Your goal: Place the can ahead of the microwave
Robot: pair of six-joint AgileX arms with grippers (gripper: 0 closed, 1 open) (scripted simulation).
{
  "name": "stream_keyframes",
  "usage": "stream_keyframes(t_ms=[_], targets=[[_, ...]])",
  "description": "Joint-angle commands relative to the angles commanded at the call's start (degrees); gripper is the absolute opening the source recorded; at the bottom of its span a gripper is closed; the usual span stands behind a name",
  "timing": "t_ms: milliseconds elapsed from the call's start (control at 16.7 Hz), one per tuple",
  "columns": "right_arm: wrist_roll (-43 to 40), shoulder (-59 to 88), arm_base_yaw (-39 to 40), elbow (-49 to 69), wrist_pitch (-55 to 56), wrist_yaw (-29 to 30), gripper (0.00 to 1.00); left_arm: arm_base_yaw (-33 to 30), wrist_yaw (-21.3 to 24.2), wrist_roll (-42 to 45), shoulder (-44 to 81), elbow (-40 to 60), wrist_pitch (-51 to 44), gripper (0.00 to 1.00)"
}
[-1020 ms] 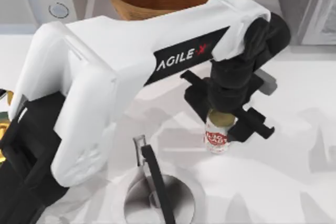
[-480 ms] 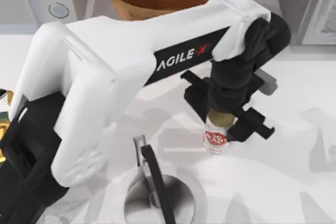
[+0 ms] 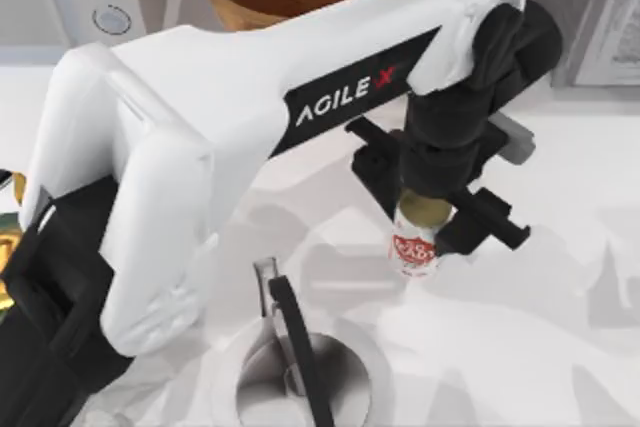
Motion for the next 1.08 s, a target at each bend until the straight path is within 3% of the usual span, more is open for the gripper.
stream_keyframes(t_ms=[420, 600, 840, 1080], targets=[[0.0, 0.0, 0.0, 0.0, 0.0, 0.0, 1.0, 0.14, -0.04, 0.16, -0.03, 3.31, -3.39, 0.0], [0.0, 0.0, 0.0, 0.0, 0.0, 0.0, 1.0, 3.92, -0.36, 1.8, -0.29, 2.74, -5.67, 0.0], [0.0, 0.0, 0.0, 0.0, 0.0, 0.0, 1.0, 17.25, -1.04, 6.9, -1.58, 0.96, -10.0, 0.0], [0.0, 0.0, 0.0, 0.0, 0.0, 0.0, 1.0, 39.16, -1.19, 13.91, -3.77, -1.38, -10.89, 0.0]])
